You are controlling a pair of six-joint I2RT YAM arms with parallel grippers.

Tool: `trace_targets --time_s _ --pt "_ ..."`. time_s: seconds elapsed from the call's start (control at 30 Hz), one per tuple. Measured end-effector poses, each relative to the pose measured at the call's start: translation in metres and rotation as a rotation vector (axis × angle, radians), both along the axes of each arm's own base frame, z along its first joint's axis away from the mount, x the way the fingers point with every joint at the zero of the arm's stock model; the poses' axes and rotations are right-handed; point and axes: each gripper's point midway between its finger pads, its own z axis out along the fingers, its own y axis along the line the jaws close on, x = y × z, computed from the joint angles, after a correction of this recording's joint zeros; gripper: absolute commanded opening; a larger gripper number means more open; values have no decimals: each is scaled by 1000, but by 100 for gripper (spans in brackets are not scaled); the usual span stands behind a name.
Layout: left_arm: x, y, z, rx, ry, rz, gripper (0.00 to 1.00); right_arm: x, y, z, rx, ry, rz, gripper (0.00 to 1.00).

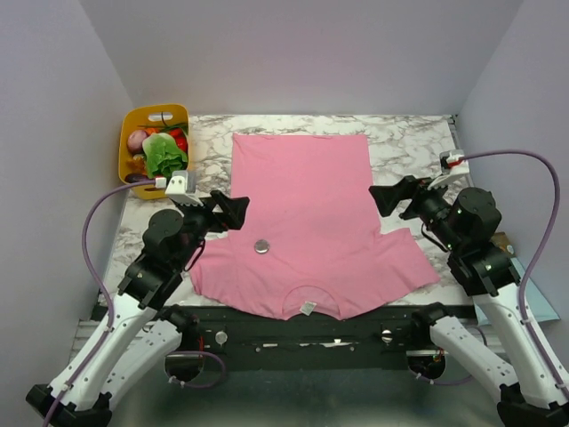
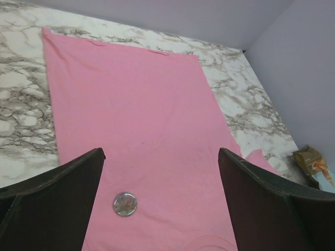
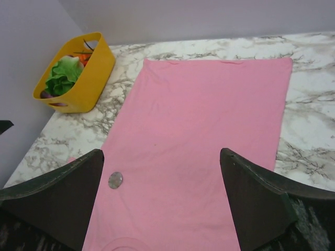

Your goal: Pin the brooch onto the clothing

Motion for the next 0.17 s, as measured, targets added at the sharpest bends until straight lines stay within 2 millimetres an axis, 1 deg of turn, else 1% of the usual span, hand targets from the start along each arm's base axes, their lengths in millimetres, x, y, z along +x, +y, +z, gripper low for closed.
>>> trace_targets --time_s 0.1,0.17 --pt "0 -1 4 -8 -15 -5 99 1 1 -13 -13 27 1 100" --pt "0 -2 6 -11 -25 -11 99 2 1 -17 -20 38 2 100"
